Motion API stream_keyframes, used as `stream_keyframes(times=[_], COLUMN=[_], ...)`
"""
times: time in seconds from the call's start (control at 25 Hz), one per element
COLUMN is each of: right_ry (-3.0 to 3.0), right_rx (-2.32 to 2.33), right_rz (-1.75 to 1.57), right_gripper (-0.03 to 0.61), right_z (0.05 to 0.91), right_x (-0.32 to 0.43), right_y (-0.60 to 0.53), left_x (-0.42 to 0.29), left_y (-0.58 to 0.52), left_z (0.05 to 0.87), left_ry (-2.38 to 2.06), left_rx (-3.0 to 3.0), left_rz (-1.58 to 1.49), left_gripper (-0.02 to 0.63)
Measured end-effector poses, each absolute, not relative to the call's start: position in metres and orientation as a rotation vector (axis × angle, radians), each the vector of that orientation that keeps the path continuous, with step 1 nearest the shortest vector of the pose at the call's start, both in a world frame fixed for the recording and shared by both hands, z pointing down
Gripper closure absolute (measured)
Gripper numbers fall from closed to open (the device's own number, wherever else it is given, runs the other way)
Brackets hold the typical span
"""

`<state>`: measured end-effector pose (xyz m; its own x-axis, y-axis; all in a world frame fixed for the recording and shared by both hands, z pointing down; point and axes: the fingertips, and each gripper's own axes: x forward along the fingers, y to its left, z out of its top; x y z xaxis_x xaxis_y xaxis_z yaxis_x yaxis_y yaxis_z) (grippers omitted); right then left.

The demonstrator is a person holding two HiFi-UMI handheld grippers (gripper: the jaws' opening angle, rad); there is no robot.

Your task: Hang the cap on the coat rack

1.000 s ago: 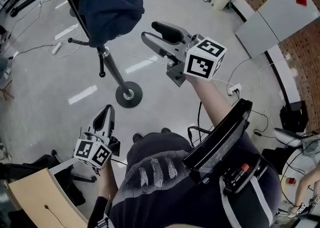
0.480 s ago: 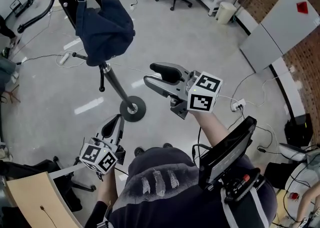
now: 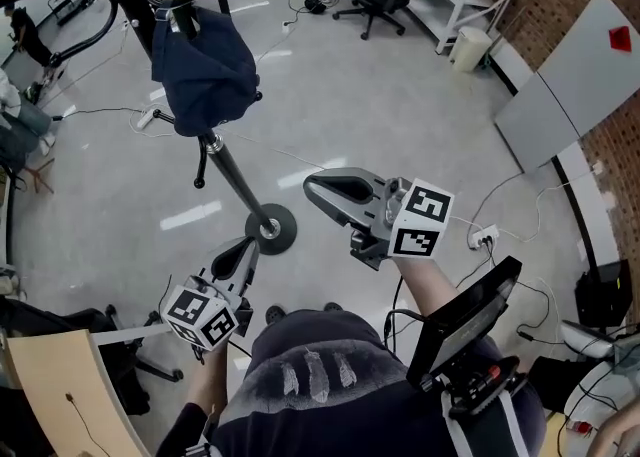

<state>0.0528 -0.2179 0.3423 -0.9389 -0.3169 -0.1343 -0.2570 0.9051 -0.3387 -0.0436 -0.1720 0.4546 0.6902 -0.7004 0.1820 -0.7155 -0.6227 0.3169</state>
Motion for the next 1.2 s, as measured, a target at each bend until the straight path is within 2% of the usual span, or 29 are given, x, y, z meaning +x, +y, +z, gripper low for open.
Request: stream_keyframes(times=[0.24, 0.64, 0.96, 1.2], right_ry=[2.873, 2.835, 2.853, 2.884], right_rx=[-0.381, -0.259, -0.253, -0.270], right_rz=[-0.532, -0.721, -0.695, -0.656], right_gripper=[0.574, 0.574, 0.574, 0.574], right_z=[0.356, 0.386, 0.377, 0.366], right_x=[0.074, 0.075, 0.047, -0.006], right_y=[-0.208, -0.186, -0.169, -0.145], left_x=[-0.020, -0.021, -0.045, -0.087], left_y=[-0.166, -0.132, -0.122, -0.106], left_z=[0.450, 0.463, 0.452, 0.440], left_ry=[-1.126, -1.233, -1.229, -1.187], left_rx=[2.544, 2.445, 2.475, 2.523], left_rz=[0.083, 0.090, 0.029, -0.015], left_gripper=[0.607, 0.607, 0.607, 0.607])
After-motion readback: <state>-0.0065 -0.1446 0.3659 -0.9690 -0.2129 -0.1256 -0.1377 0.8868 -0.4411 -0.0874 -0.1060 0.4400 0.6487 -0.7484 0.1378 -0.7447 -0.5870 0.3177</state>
